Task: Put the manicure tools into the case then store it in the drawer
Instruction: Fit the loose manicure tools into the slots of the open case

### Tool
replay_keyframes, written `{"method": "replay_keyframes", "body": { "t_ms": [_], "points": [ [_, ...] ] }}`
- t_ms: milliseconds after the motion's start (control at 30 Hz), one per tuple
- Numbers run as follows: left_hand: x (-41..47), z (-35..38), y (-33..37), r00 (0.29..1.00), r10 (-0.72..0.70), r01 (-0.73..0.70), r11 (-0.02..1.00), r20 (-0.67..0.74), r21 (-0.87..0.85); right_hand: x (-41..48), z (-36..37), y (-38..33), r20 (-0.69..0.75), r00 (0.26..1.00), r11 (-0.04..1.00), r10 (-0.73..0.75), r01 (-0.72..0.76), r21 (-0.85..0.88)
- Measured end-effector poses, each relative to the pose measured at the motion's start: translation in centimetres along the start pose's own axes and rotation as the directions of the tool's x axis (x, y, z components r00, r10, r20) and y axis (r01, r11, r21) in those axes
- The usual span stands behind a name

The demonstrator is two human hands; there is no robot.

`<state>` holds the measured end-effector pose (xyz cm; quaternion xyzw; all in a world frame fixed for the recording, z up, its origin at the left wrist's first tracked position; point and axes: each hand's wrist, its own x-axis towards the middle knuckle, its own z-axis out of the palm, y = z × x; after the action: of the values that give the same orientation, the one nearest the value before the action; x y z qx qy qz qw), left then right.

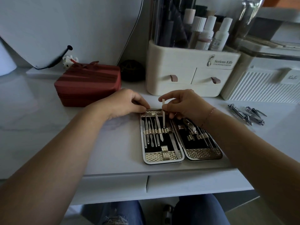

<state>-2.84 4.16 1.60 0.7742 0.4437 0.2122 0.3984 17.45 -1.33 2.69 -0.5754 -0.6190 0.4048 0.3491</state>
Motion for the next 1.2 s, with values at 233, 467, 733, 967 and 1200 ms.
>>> {"method": "replay_keyframes", "body": {
  "t_ms": [233, 467, 733, 967, 1200],
  "points": [
    [0.0, 0.0, 0.1, 1.000, -0.009, 0.009, 1.000, 0.005, -0.002, 0.1, 0.2, 0.0, 0.057, 0.998, 0.996, 0.005, 0.000, -0.088],
    [0.0, 0.0, 0.1, 1.000, -0.003, 0.003, 1.000, 0.000, -0.014, -0.2, 0.1, -0.1, 0.015, 0.997, 0.959, -0.077, 0.078, -0.271],
    [0.0, 0.0, 0.0, 1.000, 0.008, -0.008, 1.000, 0.008, -0.019, -1.4, 0.4, -0.6, 0.067, 0.989, 0.864, -0.132, 0.148, -0.481],
    [0.0, 0.0, 0.1, 1.000, -0.007, 0.007, 1.000, 0.012, -0.012, -1.9, 0.0, -0.7, 0.113, 0.983, 0.852, -0.143, 0.180, -0.492],
    [0.2, 0.0, -0.1, 1.000, 0.013, -0.013, 1.000, 0.017, -0.020, -3.5, -1.4, -0.1, -0.017, 0.974, 0.861, -0.227, 0.192, -0.471]
  ]
}}
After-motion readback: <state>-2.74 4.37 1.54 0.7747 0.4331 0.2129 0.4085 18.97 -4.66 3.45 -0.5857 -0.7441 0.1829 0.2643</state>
